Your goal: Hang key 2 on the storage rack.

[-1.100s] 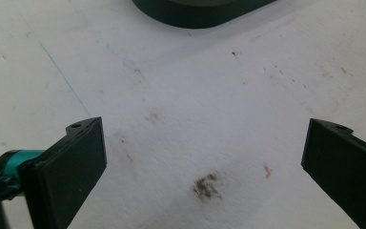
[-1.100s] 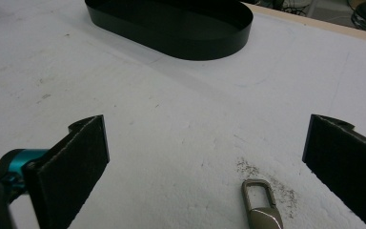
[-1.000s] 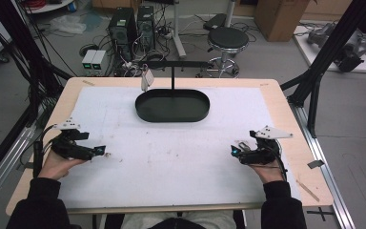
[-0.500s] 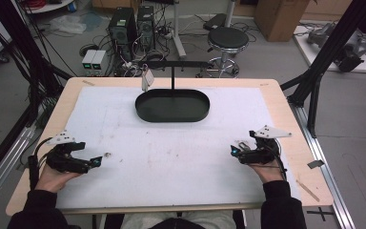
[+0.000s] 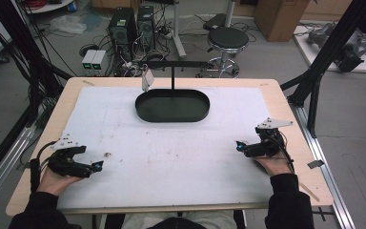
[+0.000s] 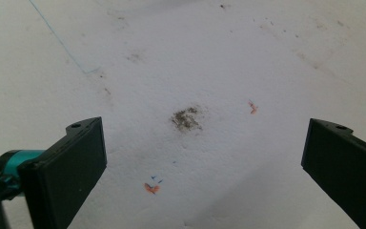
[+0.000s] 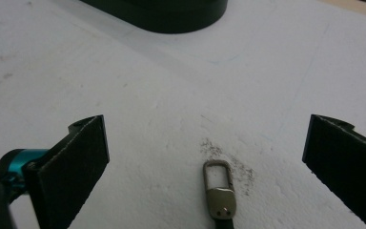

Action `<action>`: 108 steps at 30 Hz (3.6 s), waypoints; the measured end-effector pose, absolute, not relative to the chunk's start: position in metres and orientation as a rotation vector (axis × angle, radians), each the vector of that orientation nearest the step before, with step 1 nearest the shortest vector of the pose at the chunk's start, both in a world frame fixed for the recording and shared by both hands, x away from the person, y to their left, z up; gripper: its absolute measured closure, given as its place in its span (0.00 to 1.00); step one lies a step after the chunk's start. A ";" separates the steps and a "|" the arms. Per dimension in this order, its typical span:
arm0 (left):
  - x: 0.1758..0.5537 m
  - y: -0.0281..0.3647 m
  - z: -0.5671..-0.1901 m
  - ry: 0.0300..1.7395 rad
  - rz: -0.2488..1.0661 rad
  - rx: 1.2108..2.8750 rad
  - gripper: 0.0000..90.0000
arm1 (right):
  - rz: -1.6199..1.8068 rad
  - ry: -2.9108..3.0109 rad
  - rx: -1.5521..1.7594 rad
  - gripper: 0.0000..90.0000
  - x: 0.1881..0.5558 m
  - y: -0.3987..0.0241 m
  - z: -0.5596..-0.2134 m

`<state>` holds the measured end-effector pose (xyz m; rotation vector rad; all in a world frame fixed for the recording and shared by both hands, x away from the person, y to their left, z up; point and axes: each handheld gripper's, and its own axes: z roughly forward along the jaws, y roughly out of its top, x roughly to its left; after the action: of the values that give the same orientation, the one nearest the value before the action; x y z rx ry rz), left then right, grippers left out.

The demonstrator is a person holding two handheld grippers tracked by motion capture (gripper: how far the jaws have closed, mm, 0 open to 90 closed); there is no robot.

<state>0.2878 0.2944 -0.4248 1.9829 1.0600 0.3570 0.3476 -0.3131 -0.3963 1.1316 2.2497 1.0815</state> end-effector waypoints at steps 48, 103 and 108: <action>0.287 0.295 -0.427 1.045 0.331 1.963 0.02 | 0.692 2.616 1.190 0.95 0.358 -0.331 -0.415; 0.287 0.298 -0.428 1.016 0.331 1.943 0.02 | 1.242 2.475 1.164 0.95 0.407 -0.277 -0.318; 0.287 0.297 -0.428 1.012 0.325 1.943 0.02 | 1.260 2.475 1.157 0.95 0.414 -0.270 -0.312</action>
<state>0.2866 0.2975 -0.4279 1.9432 1.0120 0.3253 0.4142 -0.2704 -0.3117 1.1566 2.4750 1.2602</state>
